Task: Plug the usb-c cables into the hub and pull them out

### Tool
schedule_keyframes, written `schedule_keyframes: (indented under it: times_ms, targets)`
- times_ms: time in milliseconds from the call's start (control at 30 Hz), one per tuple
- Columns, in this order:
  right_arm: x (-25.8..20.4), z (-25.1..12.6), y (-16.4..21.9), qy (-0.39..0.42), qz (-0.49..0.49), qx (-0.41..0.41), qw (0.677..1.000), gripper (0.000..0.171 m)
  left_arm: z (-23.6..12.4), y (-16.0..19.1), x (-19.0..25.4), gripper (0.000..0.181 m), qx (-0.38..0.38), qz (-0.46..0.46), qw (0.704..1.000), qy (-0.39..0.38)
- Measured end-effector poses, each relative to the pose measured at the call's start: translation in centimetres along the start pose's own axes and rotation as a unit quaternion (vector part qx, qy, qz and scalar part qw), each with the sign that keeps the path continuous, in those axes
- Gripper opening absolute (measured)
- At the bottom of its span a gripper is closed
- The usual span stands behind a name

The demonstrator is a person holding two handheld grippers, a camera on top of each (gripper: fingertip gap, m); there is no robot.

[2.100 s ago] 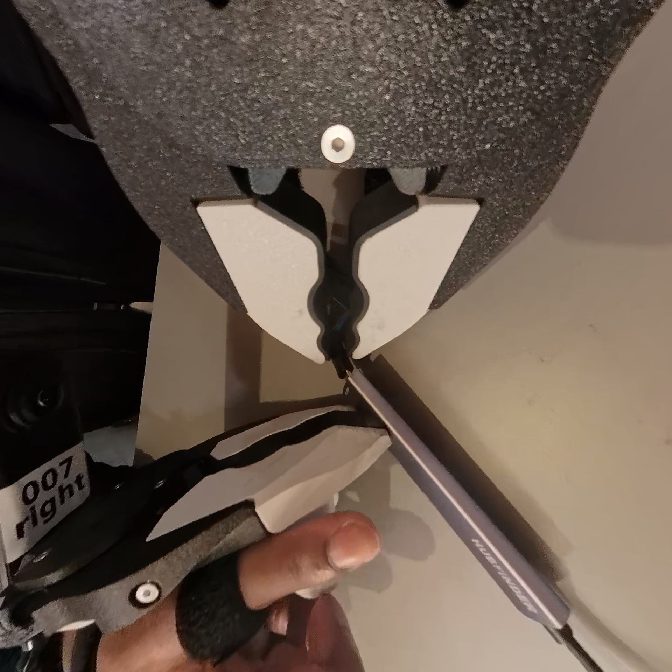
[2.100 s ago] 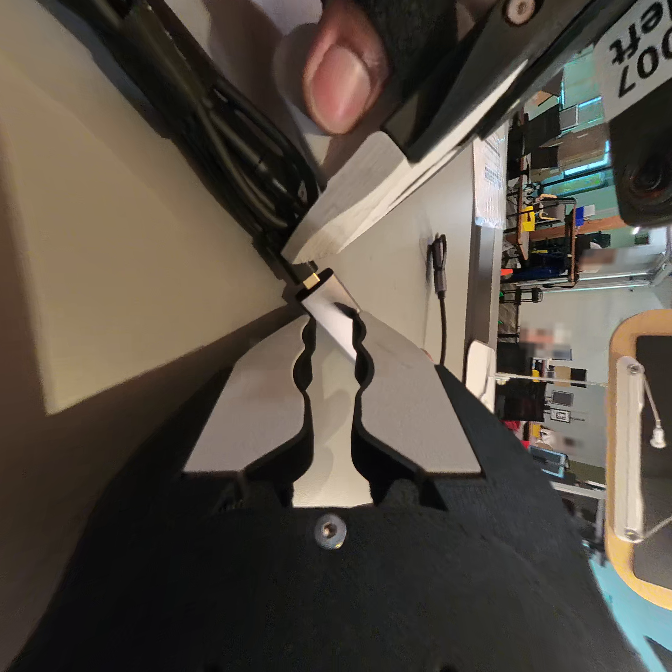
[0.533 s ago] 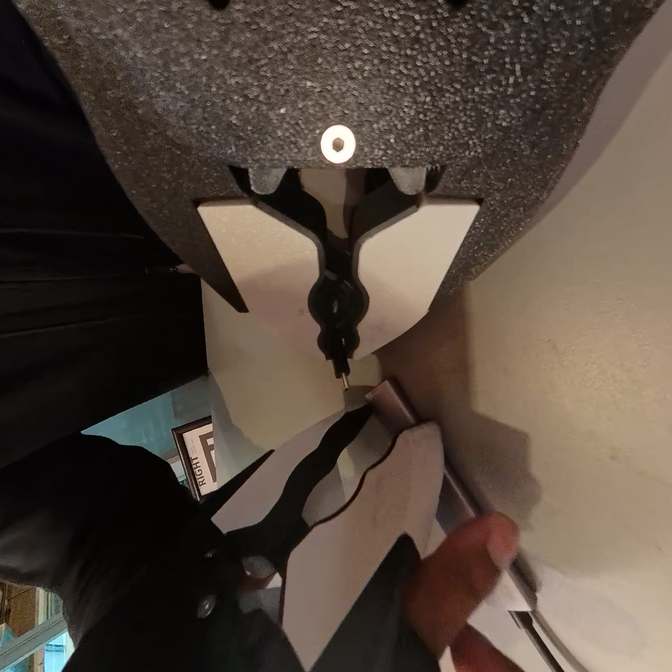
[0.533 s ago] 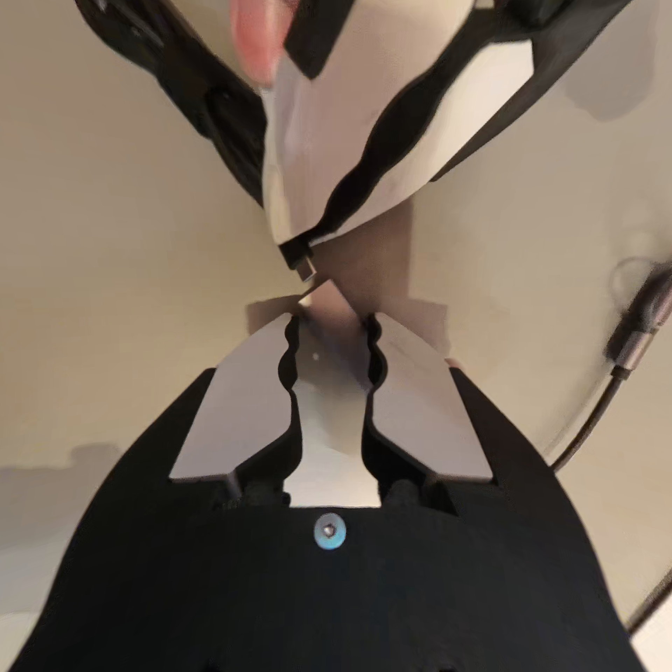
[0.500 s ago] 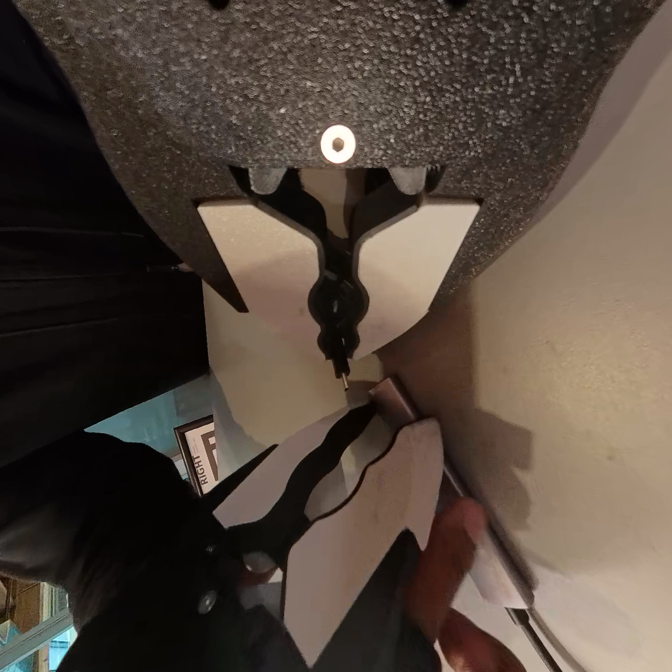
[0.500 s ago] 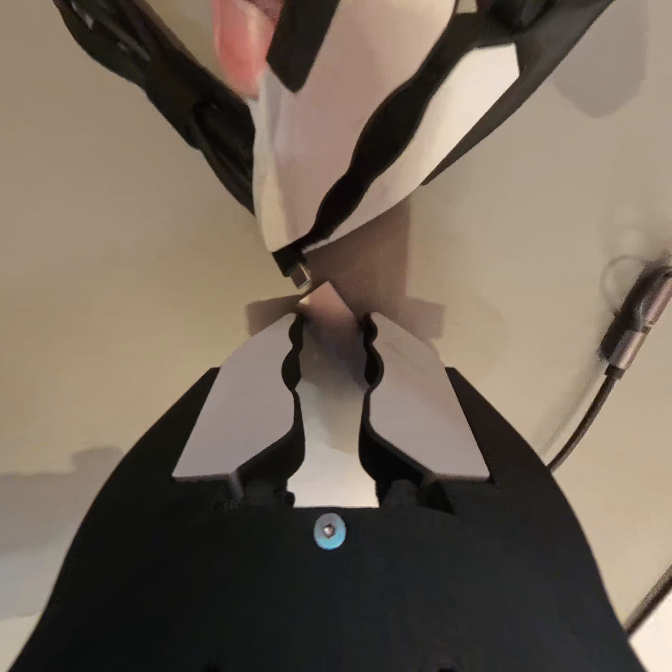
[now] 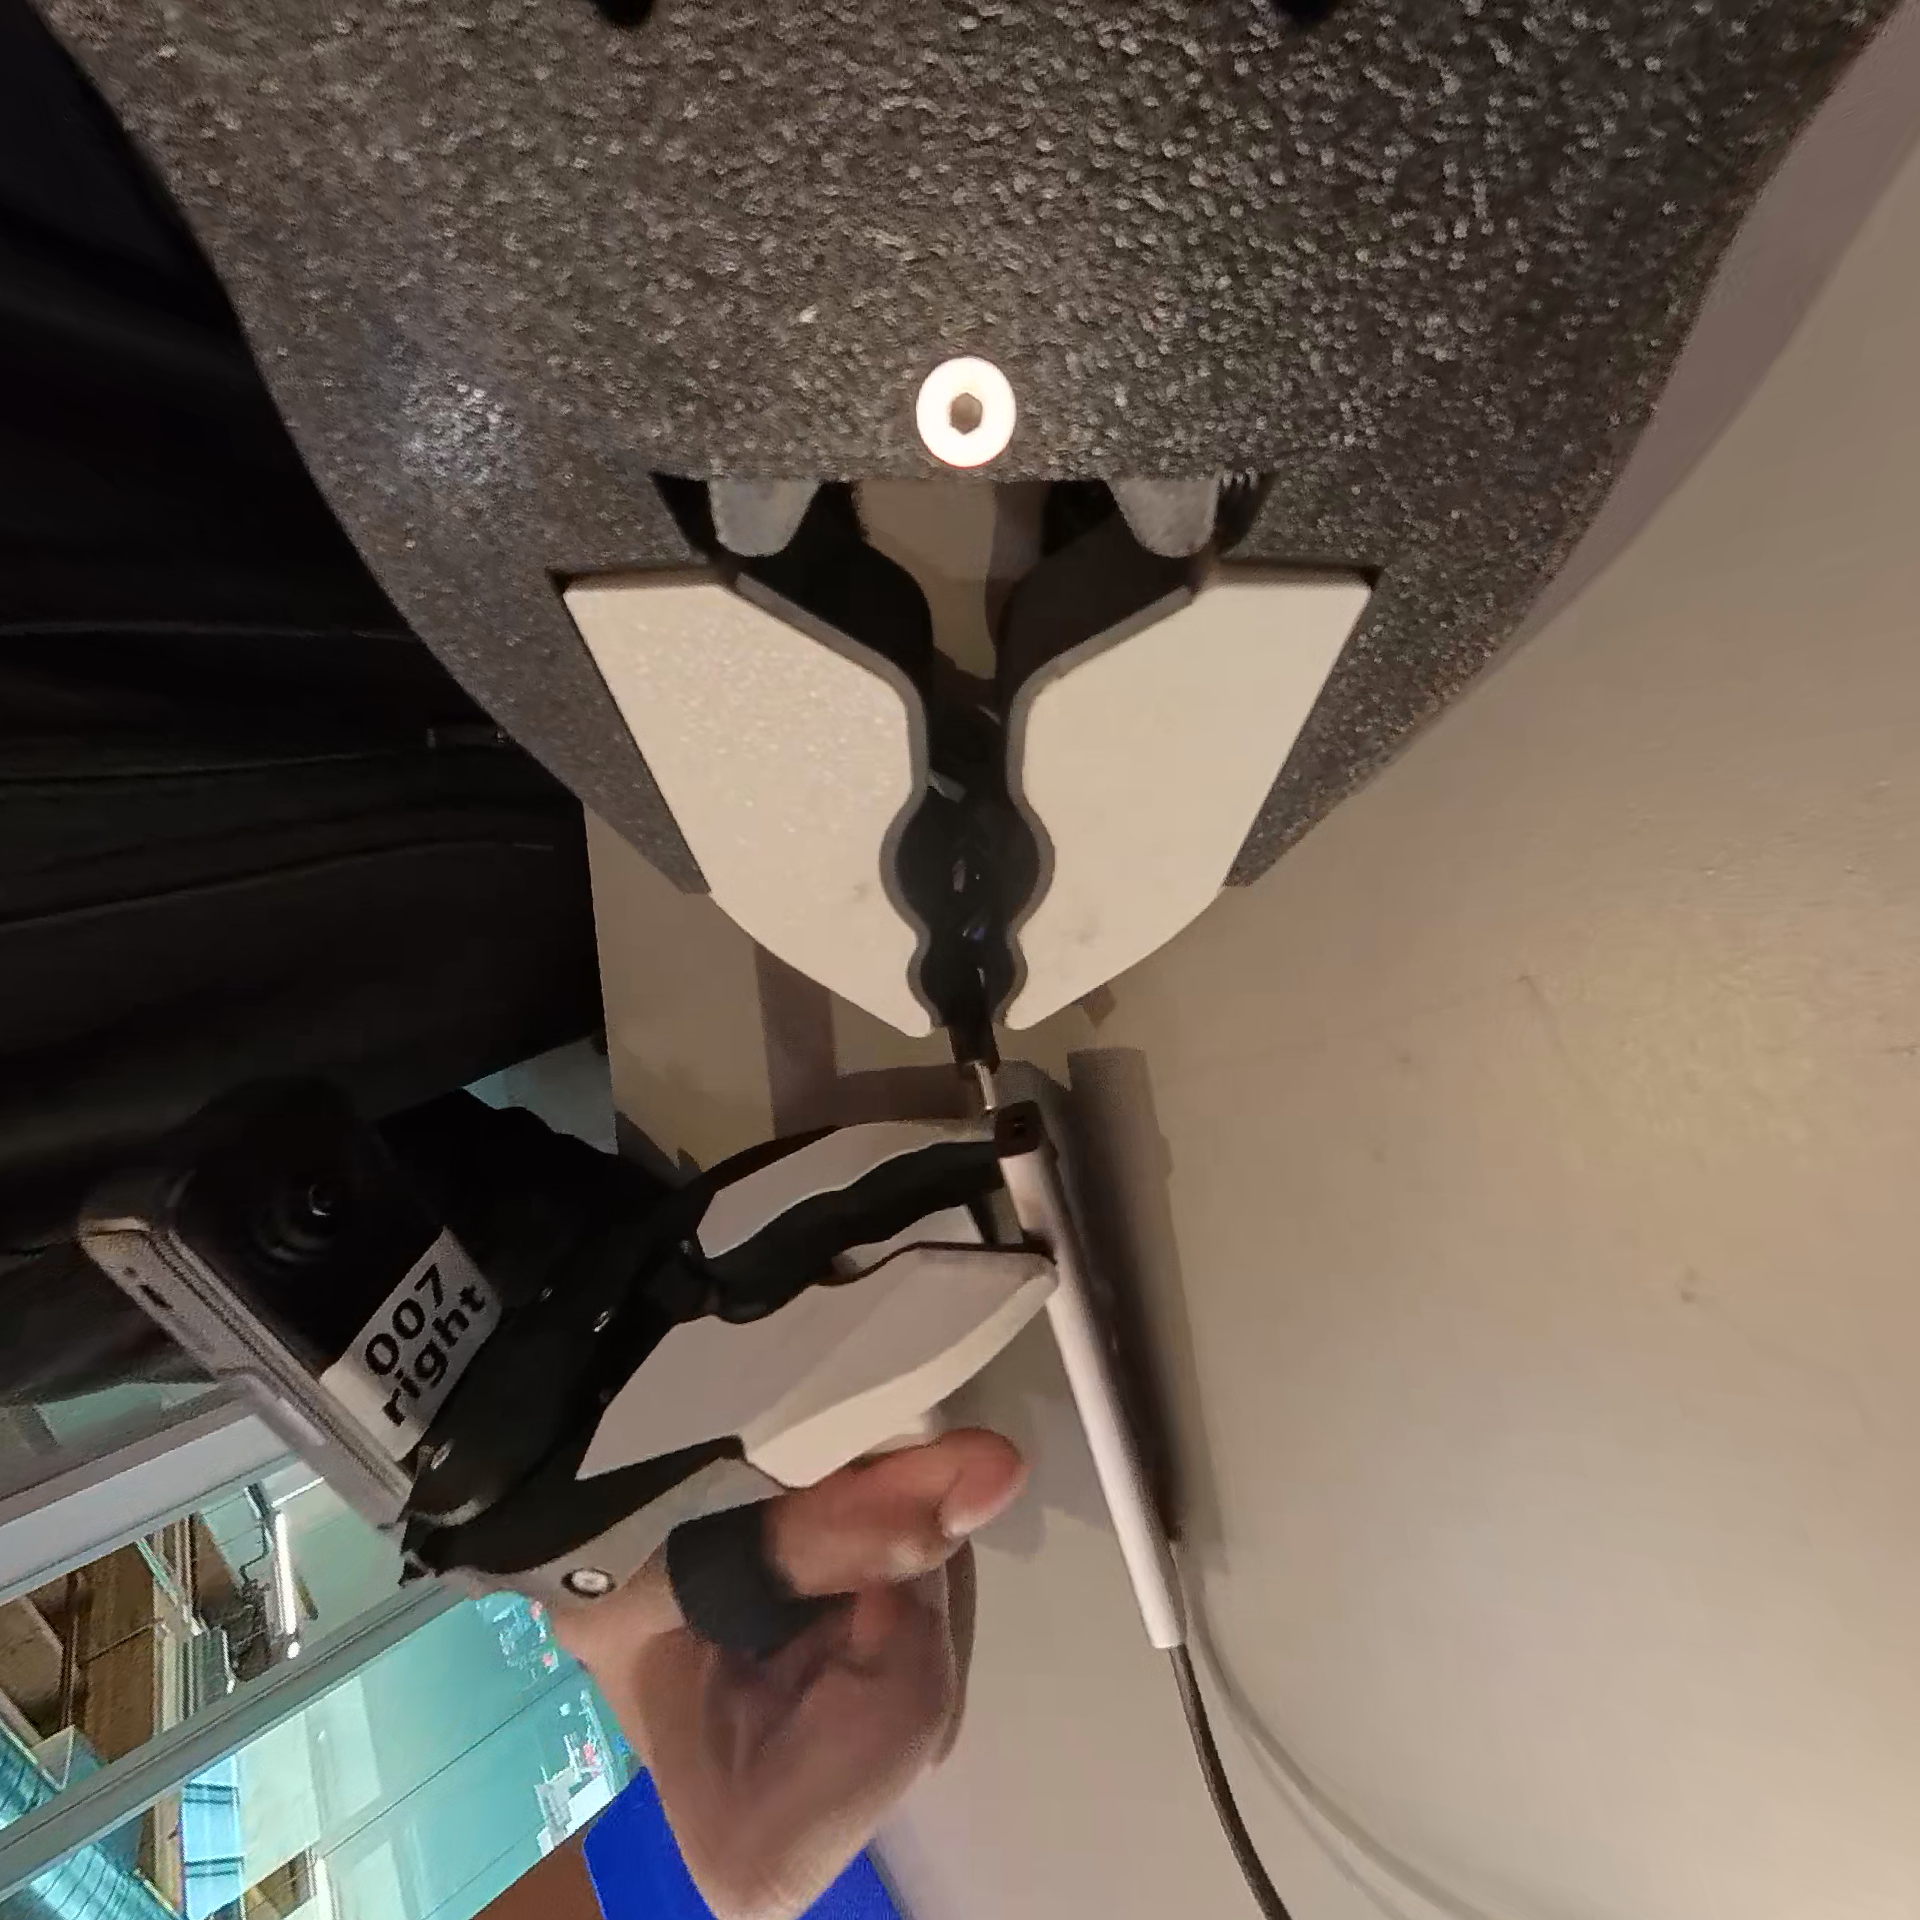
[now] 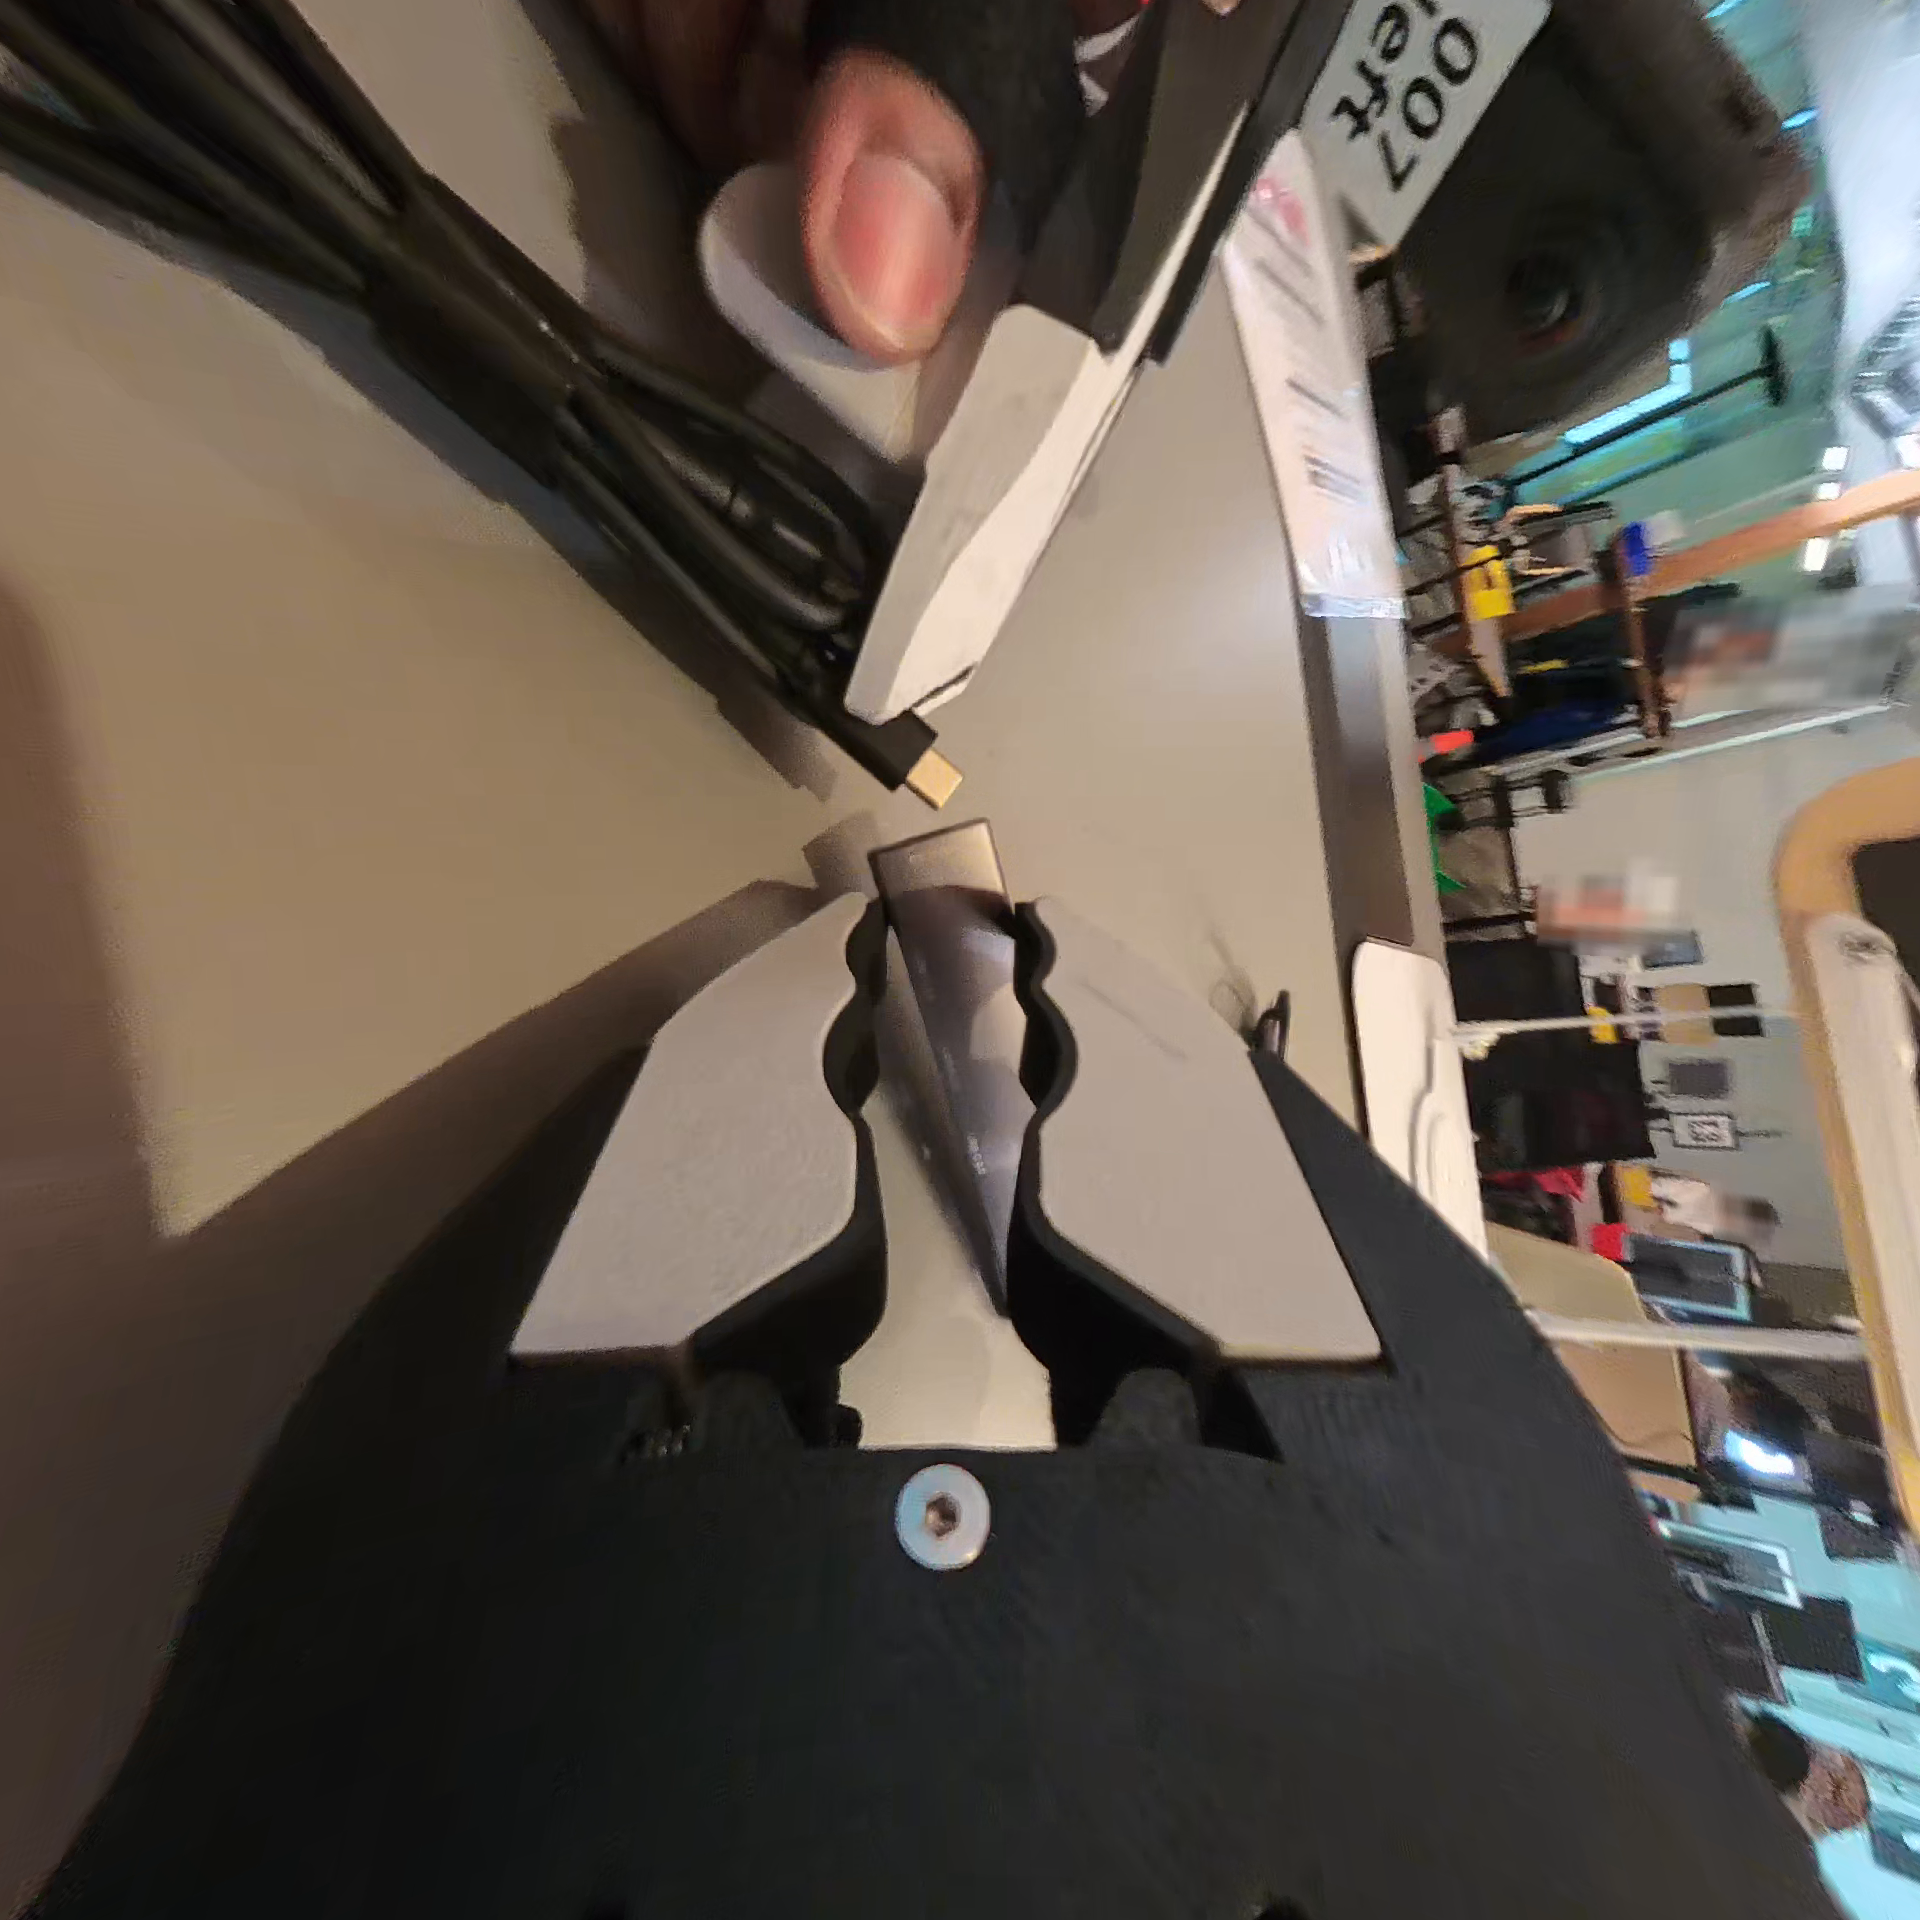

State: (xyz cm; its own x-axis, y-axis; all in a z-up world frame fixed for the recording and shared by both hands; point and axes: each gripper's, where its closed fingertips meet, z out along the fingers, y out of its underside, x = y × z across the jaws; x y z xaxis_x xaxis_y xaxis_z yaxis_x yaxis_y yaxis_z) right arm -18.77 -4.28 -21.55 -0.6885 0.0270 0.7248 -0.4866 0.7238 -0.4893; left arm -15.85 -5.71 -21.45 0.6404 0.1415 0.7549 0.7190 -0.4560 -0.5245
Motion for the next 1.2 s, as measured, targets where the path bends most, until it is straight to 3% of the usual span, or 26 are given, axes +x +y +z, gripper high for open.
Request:
schedule_keyframes:
  times_ms: [300, 667, 1000, 1067, 1200]
  targets:
    - [0.5, -0.6, 0.3, 0.065, -0.032, 0.008, 0.997, 0.023, 0.2, 0.1, -0.6, 0.008, -0.021, 0.027, 0.998, -0.051]
    - [-0.1, -1.1, 0.5, 0.054, -0.123, 0.006, 0.991, 0.022, 1.3, 0.6, -0.1, 0.008, -0.081, 0.054, 0.988, -0.115]
    - [-0.8, -1.1, 0.0, 0.048, -0.173, -0.001, 0.984, 0.021, 1.8, 0.8, 0.3, 0.008, -0.093, 0.042, 0.988, -0.116]
    - [-1.2, -1.1, -0.4, 0.049, -0.187, 0.010, 0.981, 0.000, 1.7, 0.7, 0.4, 0.008, -0.086, 0.038, 0.989, -0.112]
    - [-1.7, -0.9, -0.8, 0.047, -0.200, 0.005, 0.979, 0.000, 1.5, 0.9, 0.4, 0.008, -0.088, 0.030, 0.989, -0.114]
